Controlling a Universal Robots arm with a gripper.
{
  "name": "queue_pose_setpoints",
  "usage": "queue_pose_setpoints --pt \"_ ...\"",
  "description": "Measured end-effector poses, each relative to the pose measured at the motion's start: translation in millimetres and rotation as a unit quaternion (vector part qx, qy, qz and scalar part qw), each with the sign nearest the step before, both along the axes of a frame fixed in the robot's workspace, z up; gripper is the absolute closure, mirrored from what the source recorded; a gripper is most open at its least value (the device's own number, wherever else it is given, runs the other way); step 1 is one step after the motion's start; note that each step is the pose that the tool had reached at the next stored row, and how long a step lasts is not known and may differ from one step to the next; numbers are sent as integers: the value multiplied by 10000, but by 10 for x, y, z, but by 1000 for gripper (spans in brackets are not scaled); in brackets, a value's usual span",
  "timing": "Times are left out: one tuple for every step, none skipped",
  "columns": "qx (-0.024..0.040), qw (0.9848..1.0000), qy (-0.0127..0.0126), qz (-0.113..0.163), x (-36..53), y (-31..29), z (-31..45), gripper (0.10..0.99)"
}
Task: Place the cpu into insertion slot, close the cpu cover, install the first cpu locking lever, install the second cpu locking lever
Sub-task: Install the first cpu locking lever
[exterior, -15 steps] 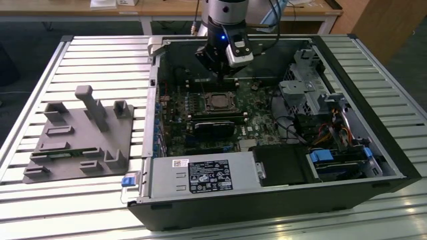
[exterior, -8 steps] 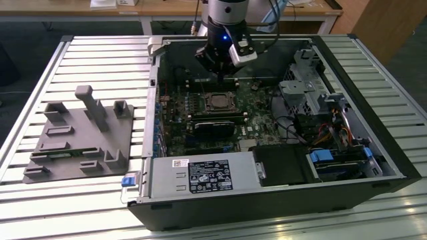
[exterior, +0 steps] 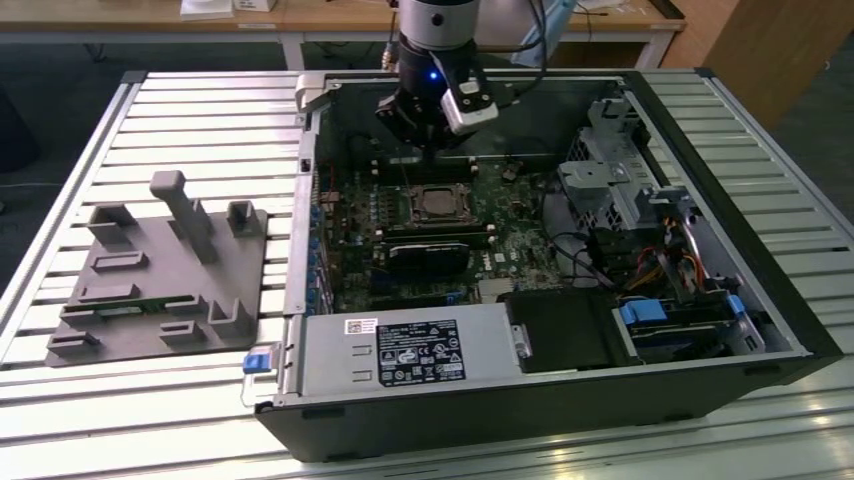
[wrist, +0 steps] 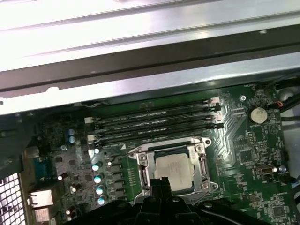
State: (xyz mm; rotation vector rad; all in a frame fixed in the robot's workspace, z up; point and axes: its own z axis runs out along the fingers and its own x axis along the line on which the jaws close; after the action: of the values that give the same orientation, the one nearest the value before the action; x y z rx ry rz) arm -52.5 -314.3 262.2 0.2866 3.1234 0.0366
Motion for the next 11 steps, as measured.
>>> queue_pose_setpoints --pt "0 10000 -1 3 -23 0 0 973" --pt "1 10000 -1 10 -39 0 -1 973" --pt "1 10000 -2 23 -45 1 -1 973" --pt "0 10000 -2 52 -45 1 -1 973" --pt "0 9999 -2 106 -46 0 -1 973" --pt "0 9998 -2 192 -46 0 -1 973" --pt "0 9996 -2 281 -47 0 -1 973" --pt "0 9994 -2 350 -48 0 -2 973" --pt "1 9993 -2 376 -59 -1 -5 973" --pt "1 9993 -2 386 -80 0 -7 973" --pt "0 9992 -2 390 -107 0 -8 973"
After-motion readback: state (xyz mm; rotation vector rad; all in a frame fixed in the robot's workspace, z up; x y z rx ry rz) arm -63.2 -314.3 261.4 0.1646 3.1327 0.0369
